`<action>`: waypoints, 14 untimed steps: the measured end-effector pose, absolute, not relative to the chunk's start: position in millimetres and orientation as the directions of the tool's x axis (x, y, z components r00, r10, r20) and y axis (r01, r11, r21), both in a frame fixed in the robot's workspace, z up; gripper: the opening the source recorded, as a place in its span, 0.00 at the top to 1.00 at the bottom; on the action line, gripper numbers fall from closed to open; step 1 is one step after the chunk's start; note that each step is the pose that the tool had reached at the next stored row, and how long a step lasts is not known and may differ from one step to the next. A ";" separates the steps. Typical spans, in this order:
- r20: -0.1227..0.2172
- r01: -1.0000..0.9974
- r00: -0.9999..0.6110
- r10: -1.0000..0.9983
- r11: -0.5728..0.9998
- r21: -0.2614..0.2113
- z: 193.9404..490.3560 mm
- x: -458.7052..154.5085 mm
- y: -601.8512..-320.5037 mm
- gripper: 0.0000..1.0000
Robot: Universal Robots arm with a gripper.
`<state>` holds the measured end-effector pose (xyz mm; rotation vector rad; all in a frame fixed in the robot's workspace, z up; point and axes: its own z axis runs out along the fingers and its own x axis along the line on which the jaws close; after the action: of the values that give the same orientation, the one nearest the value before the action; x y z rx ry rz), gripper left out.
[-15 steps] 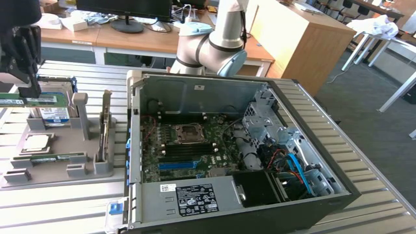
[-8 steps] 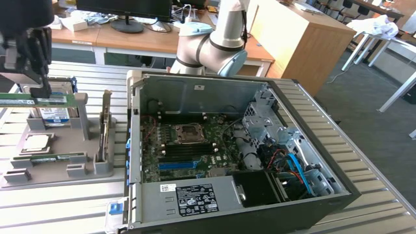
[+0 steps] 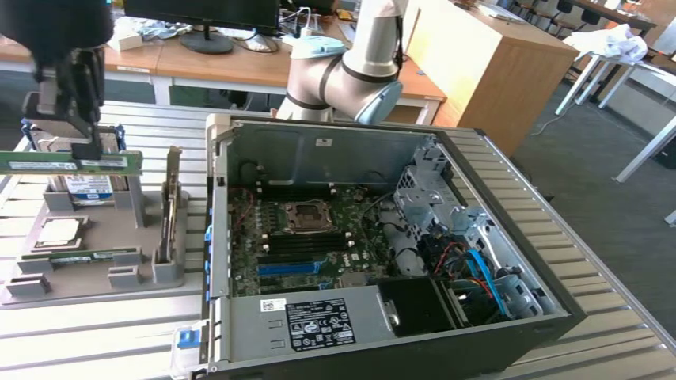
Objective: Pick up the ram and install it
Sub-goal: 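Pick up the ram and move it above insertion slot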
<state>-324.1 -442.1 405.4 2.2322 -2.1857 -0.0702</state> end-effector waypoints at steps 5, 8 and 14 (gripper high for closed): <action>-0.021 -0.999 0.021 -1.000 -0.021 0.044 405.3 -311.2 -442.1 0.89; -0.021 -0.999 0.021 -1.000 -0.021 0.044 405.4 -303.8 -442.1 0.89; -0.021 -0.999 0.021 -1.000 -0.021 0.045 405.3 -289.2 -442.1 0.89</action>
<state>-289.2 -442.1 405.3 2.2315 -2.1850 -0.0721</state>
